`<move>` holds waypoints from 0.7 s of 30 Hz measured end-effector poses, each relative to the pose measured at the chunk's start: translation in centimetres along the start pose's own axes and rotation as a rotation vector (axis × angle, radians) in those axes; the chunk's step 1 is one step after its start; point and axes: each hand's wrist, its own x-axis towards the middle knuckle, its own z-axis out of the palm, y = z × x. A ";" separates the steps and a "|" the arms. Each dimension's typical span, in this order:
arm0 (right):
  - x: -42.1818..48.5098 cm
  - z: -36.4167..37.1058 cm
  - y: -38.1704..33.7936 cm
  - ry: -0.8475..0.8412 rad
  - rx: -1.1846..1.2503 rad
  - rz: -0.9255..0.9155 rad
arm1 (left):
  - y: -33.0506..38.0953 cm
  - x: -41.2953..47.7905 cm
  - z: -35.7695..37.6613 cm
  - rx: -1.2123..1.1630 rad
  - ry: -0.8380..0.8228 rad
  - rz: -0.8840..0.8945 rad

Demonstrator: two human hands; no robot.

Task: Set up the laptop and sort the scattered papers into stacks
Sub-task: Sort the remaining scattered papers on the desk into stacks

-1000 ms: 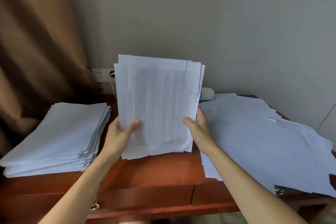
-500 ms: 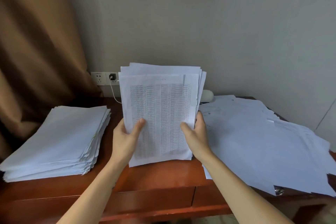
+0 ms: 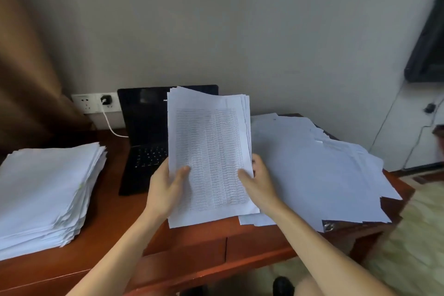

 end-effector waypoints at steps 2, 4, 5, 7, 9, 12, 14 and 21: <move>-0.2 -2.7 0.4 0.030 -0.010 0.020 | 0.2 0.8 2.6 -0.017 -0.032 -0.012; -0.3 -5.4 0.7 0.060 -0.022 0.027 | 0.5 1.5 5.4 -0.042 -0.072 -0.036; -0.3 -6.7 0.9 0.078 -0.031 0.031 | 0.6 1.7 6.8 -0.062 -0.092 -0.046; -0.2 -9.2 1.3 0.107 -0.051 0.043 | 0.9 2.2 9.5 -0.094 -0.126 -0.070; 0.0 -11.6 1.6 0.135 -0.076 0.060 | 0.8 2.9 11.8 -0.100 -0.148 -0.076; 0.7 -15.7 3.0 0.209 -0.151 0.101 | 0.2 4.4 14.7 -0.112 -0.169 -0.111; 1.4 -18.5 4.3 0.272 -0.231 0.151 | -0.5 5.6 16.4 -0.104 -0.162 -0.145; 3.4 -25.0 6.2 0.372 -1.114 0.571 | -3.0 8.5 19.8 0.025 -0.185 -0.121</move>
